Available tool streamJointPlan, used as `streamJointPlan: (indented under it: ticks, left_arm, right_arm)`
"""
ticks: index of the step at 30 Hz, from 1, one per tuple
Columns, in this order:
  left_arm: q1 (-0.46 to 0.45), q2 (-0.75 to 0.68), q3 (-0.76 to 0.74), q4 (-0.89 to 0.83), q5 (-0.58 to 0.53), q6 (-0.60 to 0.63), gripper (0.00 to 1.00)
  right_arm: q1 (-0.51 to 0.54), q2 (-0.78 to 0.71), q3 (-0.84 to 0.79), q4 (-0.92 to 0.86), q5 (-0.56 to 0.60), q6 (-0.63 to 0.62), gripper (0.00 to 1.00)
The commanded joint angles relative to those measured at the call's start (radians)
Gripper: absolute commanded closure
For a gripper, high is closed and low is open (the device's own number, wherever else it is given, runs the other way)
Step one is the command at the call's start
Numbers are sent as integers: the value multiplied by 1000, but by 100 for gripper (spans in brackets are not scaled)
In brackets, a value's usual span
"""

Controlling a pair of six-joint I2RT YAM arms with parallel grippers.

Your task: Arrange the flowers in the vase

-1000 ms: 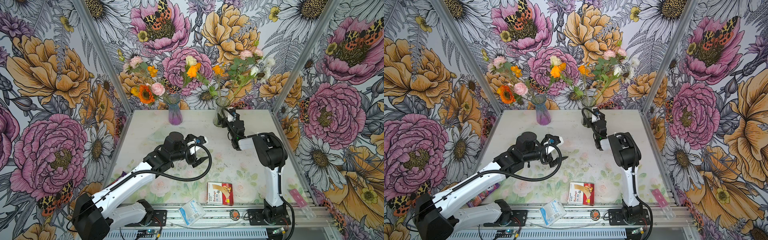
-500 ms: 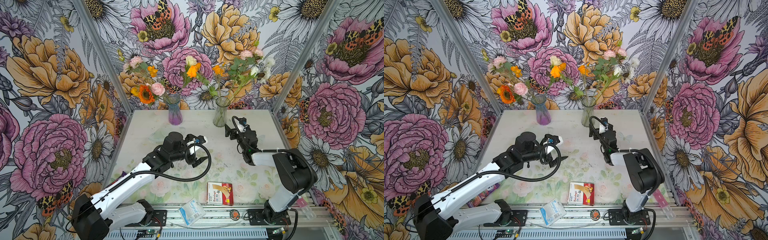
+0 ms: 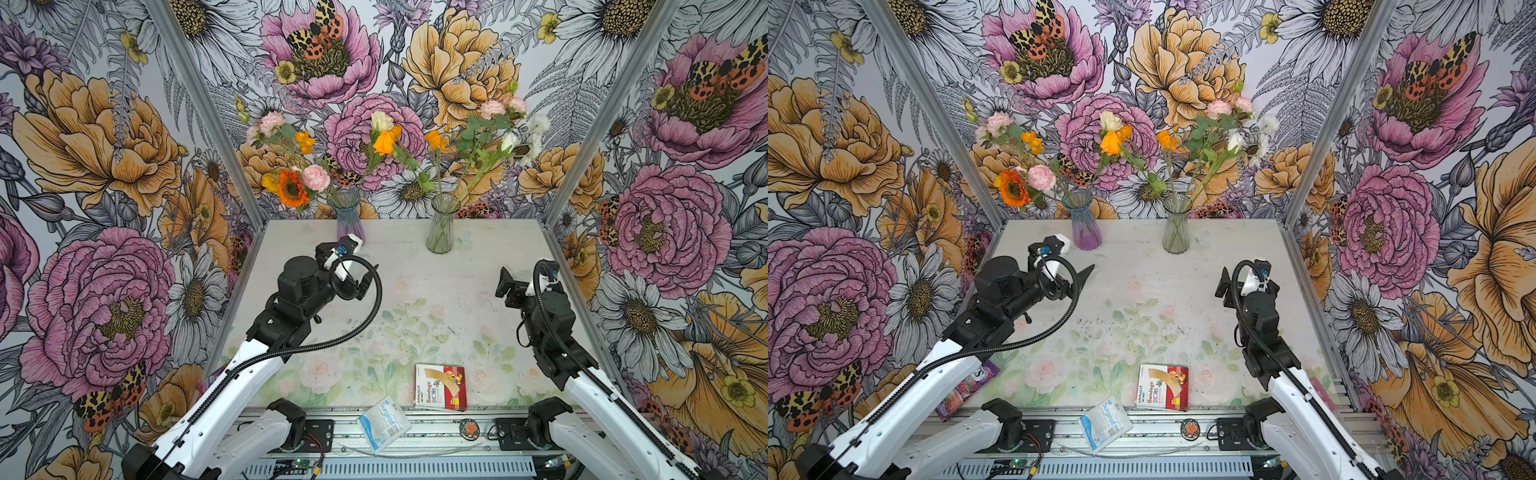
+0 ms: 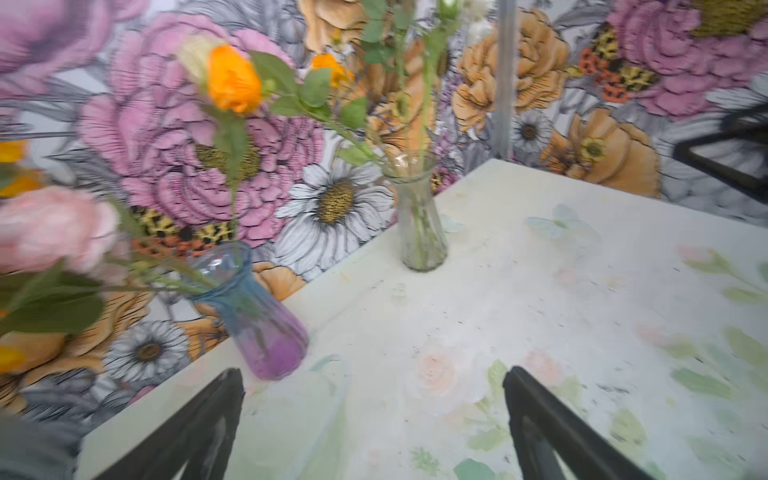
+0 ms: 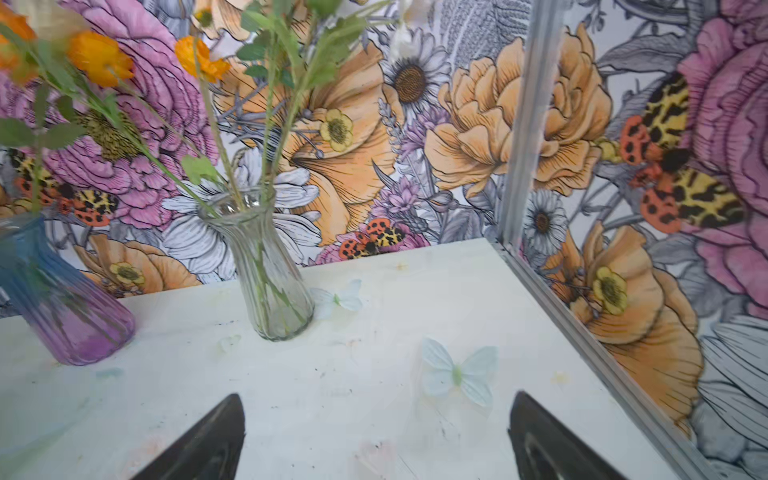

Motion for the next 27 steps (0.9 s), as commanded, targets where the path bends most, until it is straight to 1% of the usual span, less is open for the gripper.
streamJointPlan:
  ticks: [1, 2, 3, 4, 6, 7, 8, 10, 12, 14, 15, 17, 18, 19, 20, 21, 22, 25, 26, 27]
  left_arm:
    - [131, -32, -30, -35, -225, -276, 1]
    - [189, -53, -60, -57, -240, -364, 1]
    - [219, -75, -102, -56, -248, -413, 1]
    - [240, -104, -154, -49, -288, -456, 1]
    - [243, -164, -266, -5, -424, -513, 1]
    - [243, -189, -329, 47, -498, -533, 1]
    - [245, -205, -392, 109, -572, -545, 1]
    - [247, -209, -490, 231, -668, -550, 1]
    - [246, -167, -581, 430, -699, -486, 1]
    - [246, -70, -670, 673, -696, -380, 1]
    - [251, 0, -691, 757, -693, -336, 1]
    - [265, 134, -672, 793, -693, -297, 1]
    - [273, 197, -659, 808, -674, -289, 1]
    - [281, 264, -652, 875, -651, -271, 1]
    - [277, 299, -637, 895, -642, -258, 1]
    - [284, 336, -630, 928, -570, -236, 1]
    - [298, 377, -635, 1021, -521, -228, 1]
    - [355, 520, -646, 1214, -357, -258, 1]
    - [365, 571, -649, 1259, -340, -262, 1]
    - [365, 638, -667, 1351, -331, -259, 1]
  right_arm:
    - [-20, -44, -47, -208, 15, 76, 1]
    - [-24, -48, -55, -222, 8, 80, 0]
    - [-30, -49, -61, -227, 14, 81, 0]
    - [-35, -42, -64, -226, 25, 80, 1]
    - [-60, -17, -55, -225, 39, 68, 1]
    - [-76, 3, -50, -217, 51, 66, 0]
    - [-94, 27, -44, -203, 53, 61, 1]
    - [-135, 82, -38, -152, 25, 32, 0]
    - [-165, 138, -52, -47, -9, -33, 1]
    - [-185, 195, -84, 75, -8, -79, 1]
    - [-199, 224, -96, 123, -15, -85, 1]
    - [-207, 281, -134, 240, -8, -85, 0]
    - [-209, 312, -163, 324, -7, -83, 0]
    - [-210, 339, -183, 404, -10, -89, 1]
    - [-210, 354, -179, 415, -20, -89, 0]
    - [-211, 379, -185, 477, -26, -104, 1]
    - [-212, 404, -193, 541, -35, -112, 1]
    - [-216, 497, -210, 734, -69, -151, 0]
    - [-218, 523, -211, 777, -89, -168, 1]
    - [-219, 554, -212, 833, -119, -184, 1]
